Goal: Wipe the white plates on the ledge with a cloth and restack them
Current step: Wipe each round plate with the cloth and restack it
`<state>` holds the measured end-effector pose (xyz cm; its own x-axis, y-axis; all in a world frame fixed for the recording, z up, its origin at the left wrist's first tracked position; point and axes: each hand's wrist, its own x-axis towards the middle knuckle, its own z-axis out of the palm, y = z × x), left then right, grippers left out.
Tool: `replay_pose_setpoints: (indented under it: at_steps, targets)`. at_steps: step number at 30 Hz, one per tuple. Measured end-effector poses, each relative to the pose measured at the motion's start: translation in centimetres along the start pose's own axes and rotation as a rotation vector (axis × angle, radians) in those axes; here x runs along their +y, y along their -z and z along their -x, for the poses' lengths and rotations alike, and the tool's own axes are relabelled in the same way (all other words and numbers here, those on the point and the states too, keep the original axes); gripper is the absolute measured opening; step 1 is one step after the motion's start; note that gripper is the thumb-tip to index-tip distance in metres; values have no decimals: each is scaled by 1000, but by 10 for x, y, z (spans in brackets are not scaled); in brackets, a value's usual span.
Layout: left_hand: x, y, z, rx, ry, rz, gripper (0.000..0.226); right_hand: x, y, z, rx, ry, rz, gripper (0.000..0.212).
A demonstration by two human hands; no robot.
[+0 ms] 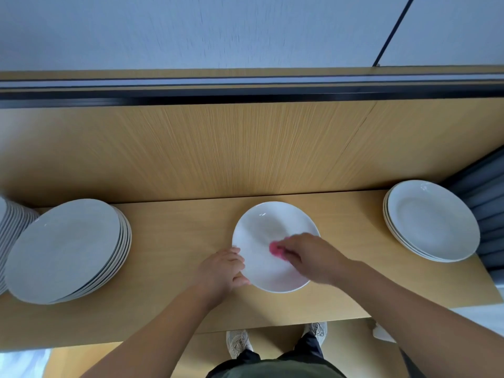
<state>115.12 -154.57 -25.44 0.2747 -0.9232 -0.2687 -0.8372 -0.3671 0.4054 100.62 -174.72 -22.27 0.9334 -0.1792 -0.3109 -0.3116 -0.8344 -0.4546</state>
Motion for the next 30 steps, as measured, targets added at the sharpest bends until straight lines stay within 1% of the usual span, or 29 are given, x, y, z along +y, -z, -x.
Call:
replay_pose_setpoints:
  at_steps: [1,2,4,7,8,9,10,12,14,15,18,22,23,26,28,30]
  targets:
    - [0,0,0,-6,-2,4,50,1,2,-12,85,17,7,28]
    - [0,0,0,-11,-3,6,50,-1,3,-22,121,26,9,30]
    - [-1,0,-1,-18,5,13,49,-3,1,-40,115,16,72,37]
    - [-1,3,-1,-25,2,8,48,-8,-13,-51,-87,-92,332,51]
    - [-1,3,-1,-30,2,-1,49,-9,-18,-50,-139,-108,362,54]
    - [0,4,-1,-32,2,-9,49,-7,-24,-48,-171,-121,361,56]
    - [0,4,-1,-29,-1,-17,49,-6,-29,-46,-180,-129,344,64]
    - [0,5,-2,-31,-11,-29,49,-3,-35,-41,-192,-117,322,90]
    - [0,5,-2,-38,-17,-44,49,-2,-40,-28,-230,-94,348,102]
    - [0,5,-3,-39,-16,-56,49,-2,-41,-20,-249,-79,367,103]
    - [0,5,-3,-40,-11,-71,50,-4,-43,7,-299,-53,356,96]
    - [0,7,-5,-53,-12,-89,50,-5,-39,27,-342,-22,343,105]
    - [0,7,-6,-58,-6,-93,49,-4,-37,29,-343,-7,352,98]
    - [1,8,-7,-102,20,-121,47,1,-31,35,-334,65,374,50]
    - [2,9,-8,-102,34,-138,45,8,-27,38,-286,153,347,32]
    - [5,11,-9,-111,51,-138,42,16,-22,41,-266,199,336,23]
